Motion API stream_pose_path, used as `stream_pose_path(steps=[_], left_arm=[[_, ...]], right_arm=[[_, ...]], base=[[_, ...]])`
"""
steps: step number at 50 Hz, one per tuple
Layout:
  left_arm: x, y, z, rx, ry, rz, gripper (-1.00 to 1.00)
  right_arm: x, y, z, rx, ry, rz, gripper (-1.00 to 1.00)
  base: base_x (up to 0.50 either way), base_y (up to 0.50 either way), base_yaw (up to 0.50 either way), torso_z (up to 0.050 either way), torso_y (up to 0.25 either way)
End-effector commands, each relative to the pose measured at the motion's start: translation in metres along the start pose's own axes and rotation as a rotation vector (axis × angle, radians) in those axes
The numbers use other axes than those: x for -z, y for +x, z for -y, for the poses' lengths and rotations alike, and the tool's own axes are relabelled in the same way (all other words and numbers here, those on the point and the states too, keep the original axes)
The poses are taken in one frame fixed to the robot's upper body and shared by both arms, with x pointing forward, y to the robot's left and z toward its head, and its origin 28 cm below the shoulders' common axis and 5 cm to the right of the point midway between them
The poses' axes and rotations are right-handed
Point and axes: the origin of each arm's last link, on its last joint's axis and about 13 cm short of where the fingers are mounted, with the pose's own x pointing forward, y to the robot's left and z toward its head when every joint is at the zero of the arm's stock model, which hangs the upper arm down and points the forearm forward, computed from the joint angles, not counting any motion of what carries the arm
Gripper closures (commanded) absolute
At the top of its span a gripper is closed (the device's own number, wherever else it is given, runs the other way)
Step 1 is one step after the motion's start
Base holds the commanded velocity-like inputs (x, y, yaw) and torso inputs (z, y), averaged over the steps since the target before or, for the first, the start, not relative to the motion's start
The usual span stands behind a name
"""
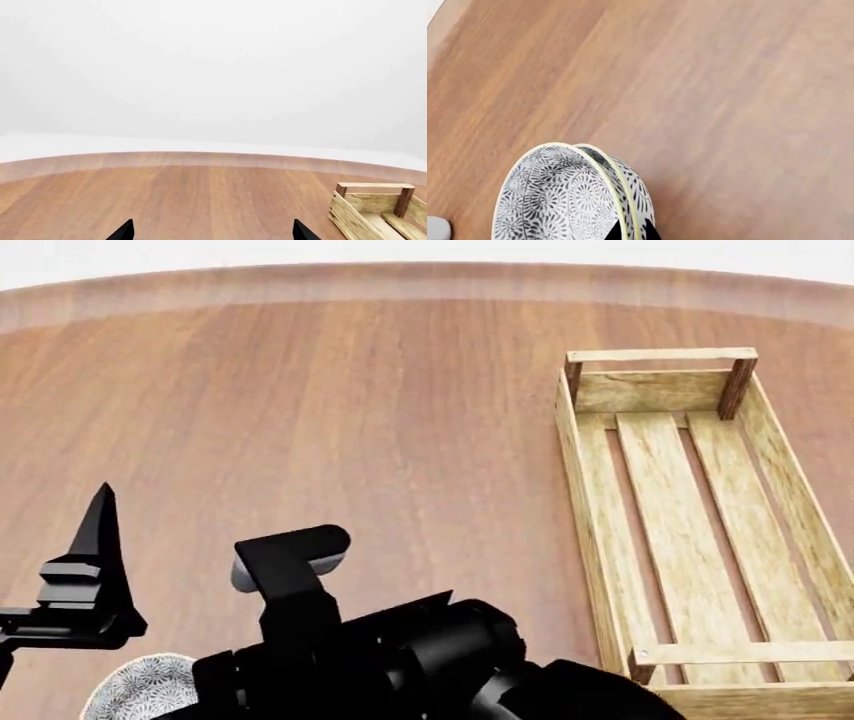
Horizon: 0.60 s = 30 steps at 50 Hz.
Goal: Stack the right bowl on the left bowl and place them in the tray.
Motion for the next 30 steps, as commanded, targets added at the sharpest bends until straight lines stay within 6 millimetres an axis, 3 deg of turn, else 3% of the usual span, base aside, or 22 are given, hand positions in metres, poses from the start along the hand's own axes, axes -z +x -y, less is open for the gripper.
stream_pose_path(steps=[1, 9, 30], left_arm=[[0.001, 0.000, -0.001, -0.003, -0.003, -0.002, -1.00], [0.000, 0.001, 0.001, 0.000, 0.000, -0.002, -1.00], [0.000, 0.002, 0.000, -0.001, 0.001, -0.001, -1.00]], right_arm=[[-0.039, -0.025, 0.018, 0.058, 0.076, 0.133, 1.00], [-0.060, -0.044, 0.031, 0.099, 0.128, 0.206, 1.00], [-0.092, -0.084, 0.049, 0.191, 0.226, 0.345, 1.00]], base=[[0.00, 0.00, 0.00, 0.000, 0.000], [0.00, 0.00, 0.00, 0.000, 0.000], [0.00, 0.00, 0.00, 0.000, 0.000]])
